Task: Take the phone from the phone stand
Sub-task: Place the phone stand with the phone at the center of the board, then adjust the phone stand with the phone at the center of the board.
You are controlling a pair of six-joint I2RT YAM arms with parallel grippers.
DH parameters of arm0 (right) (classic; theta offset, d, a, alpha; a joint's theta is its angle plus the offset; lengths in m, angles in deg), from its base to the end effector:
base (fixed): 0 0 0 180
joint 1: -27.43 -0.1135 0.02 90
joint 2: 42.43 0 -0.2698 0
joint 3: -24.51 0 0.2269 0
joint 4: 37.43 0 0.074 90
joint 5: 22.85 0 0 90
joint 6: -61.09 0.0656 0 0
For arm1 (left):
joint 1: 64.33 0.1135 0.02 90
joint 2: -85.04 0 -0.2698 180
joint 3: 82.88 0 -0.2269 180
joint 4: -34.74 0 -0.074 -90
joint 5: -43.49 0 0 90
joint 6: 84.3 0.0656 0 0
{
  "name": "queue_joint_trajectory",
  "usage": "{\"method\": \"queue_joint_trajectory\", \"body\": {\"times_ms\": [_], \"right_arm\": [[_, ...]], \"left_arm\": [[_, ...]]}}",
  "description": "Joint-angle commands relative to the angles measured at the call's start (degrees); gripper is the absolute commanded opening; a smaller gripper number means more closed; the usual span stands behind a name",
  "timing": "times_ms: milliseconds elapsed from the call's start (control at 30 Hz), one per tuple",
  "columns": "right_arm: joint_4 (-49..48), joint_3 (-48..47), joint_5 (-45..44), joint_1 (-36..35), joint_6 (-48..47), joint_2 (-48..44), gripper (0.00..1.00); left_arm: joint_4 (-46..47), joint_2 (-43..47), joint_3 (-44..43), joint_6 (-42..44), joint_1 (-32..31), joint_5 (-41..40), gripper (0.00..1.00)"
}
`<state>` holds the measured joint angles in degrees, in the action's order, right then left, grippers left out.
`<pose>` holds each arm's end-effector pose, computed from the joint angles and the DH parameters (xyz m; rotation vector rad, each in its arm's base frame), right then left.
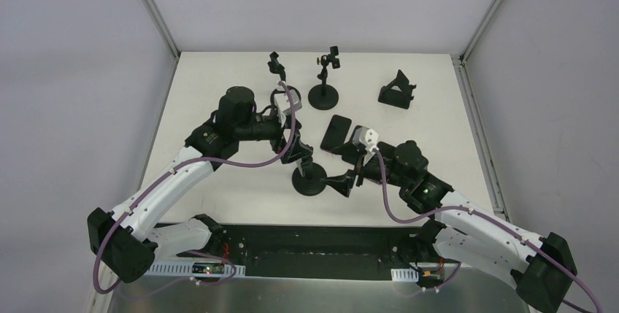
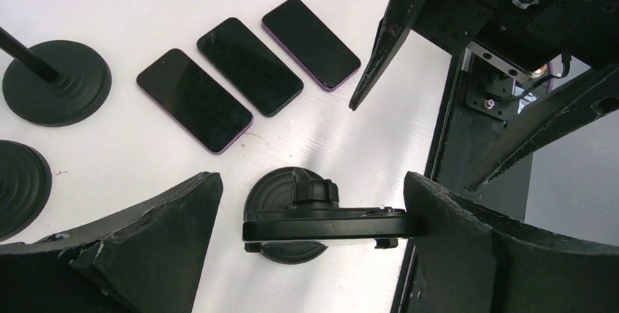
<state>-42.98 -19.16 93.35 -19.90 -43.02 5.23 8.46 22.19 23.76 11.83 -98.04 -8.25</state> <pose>0.1125 0.1648 0.3008 -1.1173 1.1502 0.8059 0.1777 -0.1674 0.3608 1.0744 1.5559 -0.9460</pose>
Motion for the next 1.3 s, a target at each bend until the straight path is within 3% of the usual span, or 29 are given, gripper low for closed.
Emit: {"method": "queue_joint_trajectory", "body": {"times_ms": [0, 433, 667, 1000, 1267], "right_arm": [[-1.5, 0.1, -0.8, 0.0, 1.0, -1.5, 0.95], [-1.5, -1.5, -5.8, -1.3, 5.5, -1.6, 0.95], [-1.7, -6.1, -19.3, -7.6, 9.5, 3.7, 0.94], [0.8, -13.5, -38.3, -15.9, 11.9, 9.7, 0.91], [5.8, -18.1, -43.9, -18.4, 11.9, 12.2, 0.89]], "left_arm": [[2.2, 0.3, -3.1, 0.1, 0.1, -0.9, 0.99], [2.1, 1.9, -8.8, -5.3, 0.2, -2.4, 0.99], [2.2, 3.5, -8.6, -6.0, 1.9, -6.4, 0.99], [2.6, -1.4, -8.7, -21.2, 13.5, -4.7, 0.97], [2.7, -2.3, -4.3, -20.9, 14.5, -9.6, 0.91]]}}
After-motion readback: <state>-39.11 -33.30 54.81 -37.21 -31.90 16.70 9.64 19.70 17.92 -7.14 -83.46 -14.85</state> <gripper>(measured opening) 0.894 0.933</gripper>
